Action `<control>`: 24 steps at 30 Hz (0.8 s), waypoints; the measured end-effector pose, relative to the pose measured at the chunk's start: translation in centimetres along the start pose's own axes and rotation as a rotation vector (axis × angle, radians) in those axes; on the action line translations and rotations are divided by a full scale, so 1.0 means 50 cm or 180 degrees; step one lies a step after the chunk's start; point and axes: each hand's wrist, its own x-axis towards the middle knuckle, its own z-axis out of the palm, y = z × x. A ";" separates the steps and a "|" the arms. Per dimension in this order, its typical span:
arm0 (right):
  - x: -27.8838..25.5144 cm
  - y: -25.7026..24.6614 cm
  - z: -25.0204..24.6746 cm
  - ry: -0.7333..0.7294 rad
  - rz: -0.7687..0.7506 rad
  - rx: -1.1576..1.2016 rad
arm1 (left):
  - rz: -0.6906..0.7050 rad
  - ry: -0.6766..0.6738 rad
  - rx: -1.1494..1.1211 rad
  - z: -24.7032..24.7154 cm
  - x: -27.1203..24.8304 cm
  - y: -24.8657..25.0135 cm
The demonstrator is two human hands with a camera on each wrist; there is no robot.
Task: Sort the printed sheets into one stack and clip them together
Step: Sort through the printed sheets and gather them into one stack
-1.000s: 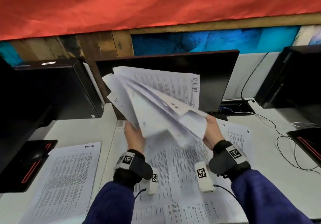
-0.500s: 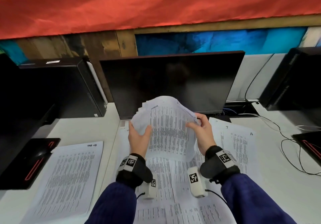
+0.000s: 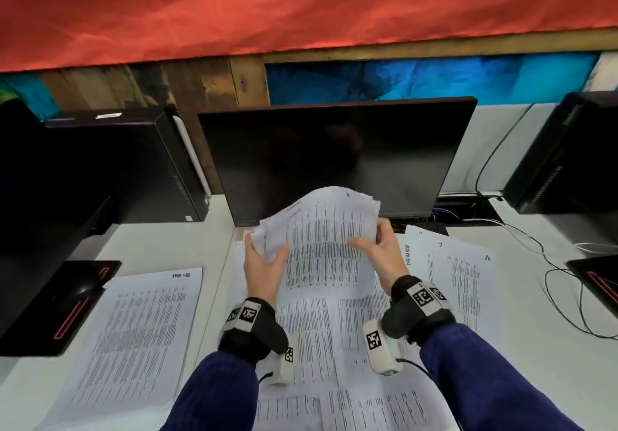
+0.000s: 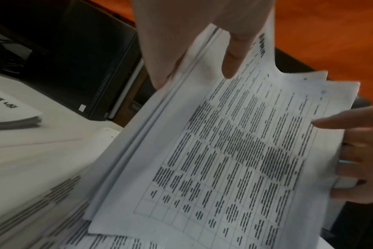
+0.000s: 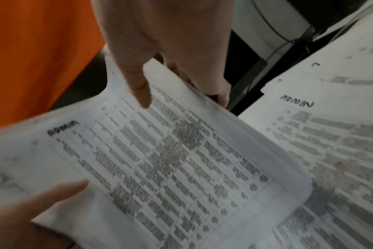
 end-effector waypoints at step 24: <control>0.027 -0.115 -0.057 -0.0101 -0.0319 -0.0884 | 0.1810 -0.0611 0.3132 -0.032 0.071 0.120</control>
